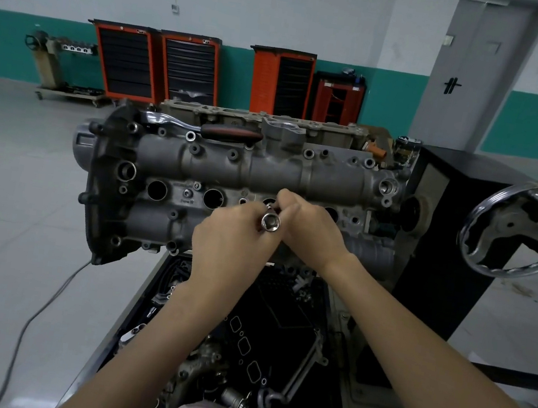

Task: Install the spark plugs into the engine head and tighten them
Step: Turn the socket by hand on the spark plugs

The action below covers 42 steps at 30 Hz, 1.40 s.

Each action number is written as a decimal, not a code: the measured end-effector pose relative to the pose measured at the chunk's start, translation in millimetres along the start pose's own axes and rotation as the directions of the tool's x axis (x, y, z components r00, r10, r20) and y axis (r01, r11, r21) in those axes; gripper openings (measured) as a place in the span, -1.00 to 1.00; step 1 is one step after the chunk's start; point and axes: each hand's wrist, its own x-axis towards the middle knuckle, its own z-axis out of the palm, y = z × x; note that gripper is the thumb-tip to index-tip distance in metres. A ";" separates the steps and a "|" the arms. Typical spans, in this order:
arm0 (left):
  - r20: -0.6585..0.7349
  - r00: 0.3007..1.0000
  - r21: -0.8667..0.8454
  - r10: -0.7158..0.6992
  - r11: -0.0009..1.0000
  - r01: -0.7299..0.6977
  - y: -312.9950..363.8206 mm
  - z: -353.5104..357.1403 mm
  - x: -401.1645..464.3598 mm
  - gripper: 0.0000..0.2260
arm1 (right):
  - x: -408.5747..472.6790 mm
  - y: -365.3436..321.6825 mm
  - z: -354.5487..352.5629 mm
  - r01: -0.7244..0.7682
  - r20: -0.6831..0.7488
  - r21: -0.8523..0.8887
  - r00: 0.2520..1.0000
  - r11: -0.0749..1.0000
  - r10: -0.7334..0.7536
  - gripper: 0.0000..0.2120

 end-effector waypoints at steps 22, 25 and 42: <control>0.105 0.992 -0.008 -0.067 0.998 0.068 0.7 5.9 5.0 -0.71 | -2.3 3.2 2.3 0.013 0.099 -0.005 0.995 1.000 -0.013 -0.70; 0.099 0.992 0.015 -0.080 0.997 0.079 1.9 4.8 6.9 -0.65 | -1.7 1.7 -0.4 0.043 0.093 0.001 0.995 0.999 -0.043 -0.87; 0.119 0.988 0.015 -0.096 0.995 0.095 -5.0 11.4 11.9 -0.62 | -1.5 -0.2 -1.2 0.007 0.035 0.017 0.999 1.000 -0.008 -0.91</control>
